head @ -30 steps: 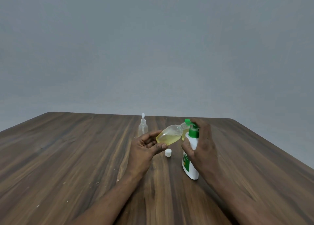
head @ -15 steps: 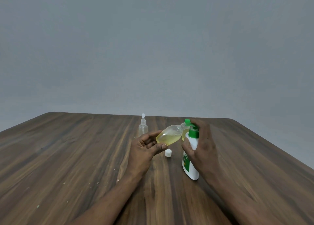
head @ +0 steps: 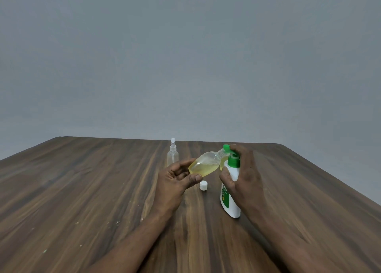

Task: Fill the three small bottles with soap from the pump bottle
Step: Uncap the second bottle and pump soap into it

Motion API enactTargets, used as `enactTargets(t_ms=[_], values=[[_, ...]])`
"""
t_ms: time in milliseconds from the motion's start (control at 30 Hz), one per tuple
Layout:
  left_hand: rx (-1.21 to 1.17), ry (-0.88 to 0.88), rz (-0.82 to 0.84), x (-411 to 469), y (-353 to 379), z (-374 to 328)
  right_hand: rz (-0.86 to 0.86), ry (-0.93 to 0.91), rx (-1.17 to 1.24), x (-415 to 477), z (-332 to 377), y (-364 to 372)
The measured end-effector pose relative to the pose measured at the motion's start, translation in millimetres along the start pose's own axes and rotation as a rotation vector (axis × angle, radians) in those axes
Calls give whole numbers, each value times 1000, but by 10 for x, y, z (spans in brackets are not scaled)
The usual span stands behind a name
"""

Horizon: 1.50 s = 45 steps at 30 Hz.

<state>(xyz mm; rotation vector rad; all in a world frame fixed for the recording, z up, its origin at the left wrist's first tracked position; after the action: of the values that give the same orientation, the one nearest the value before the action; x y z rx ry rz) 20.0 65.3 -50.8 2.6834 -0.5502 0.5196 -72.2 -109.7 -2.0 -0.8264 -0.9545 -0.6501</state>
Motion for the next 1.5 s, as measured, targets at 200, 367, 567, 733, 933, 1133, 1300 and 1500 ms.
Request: enactTargets(t_ms=[200, 367, 567, 733, 933, 1133, 1300, 1500], values=[[-8, 1, -3, 26, -9, 13, -9, 0, -13, -2, 16, -19], [-2, -3, -1, 16, -7, 20, -2, -4, -17, -1, 12, -11], [1, -6, -3, 16, -5, 25, 2, 9, -5, 1, -7, -5], [-10, -10, -7, 27, -9, 37, -16, -11, 4, -2, 46, -31], [-15, -12, -5, 9, 1, 24, 0, 0, -10, -2, 9, -15], [-12, -8, -8, 5, -7, 20, -5, 20, -7, -7, -16, -7], [-18, -6, -8, 11, 1, 10, -9, 3, -5, -4, 11, -16], [-12, -3, -13, 13, -10, 25, 4, 4, -21, 0, -1, -6]])
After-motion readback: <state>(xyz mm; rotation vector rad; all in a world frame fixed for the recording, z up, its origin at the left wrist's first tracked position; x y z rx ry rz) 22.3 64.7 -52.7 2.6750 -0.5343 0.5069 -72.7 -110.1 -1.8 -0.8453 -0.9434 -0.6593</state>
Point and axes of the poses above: each hand's wrist, its own x-axis towards the middle knuckle, its own y-axis out of the palm, z = x × y, the point moved 10 cm from there along x, towards the middle knuckle, and after that the axes turned 4 degrees about -y, right-handed, at the moved point
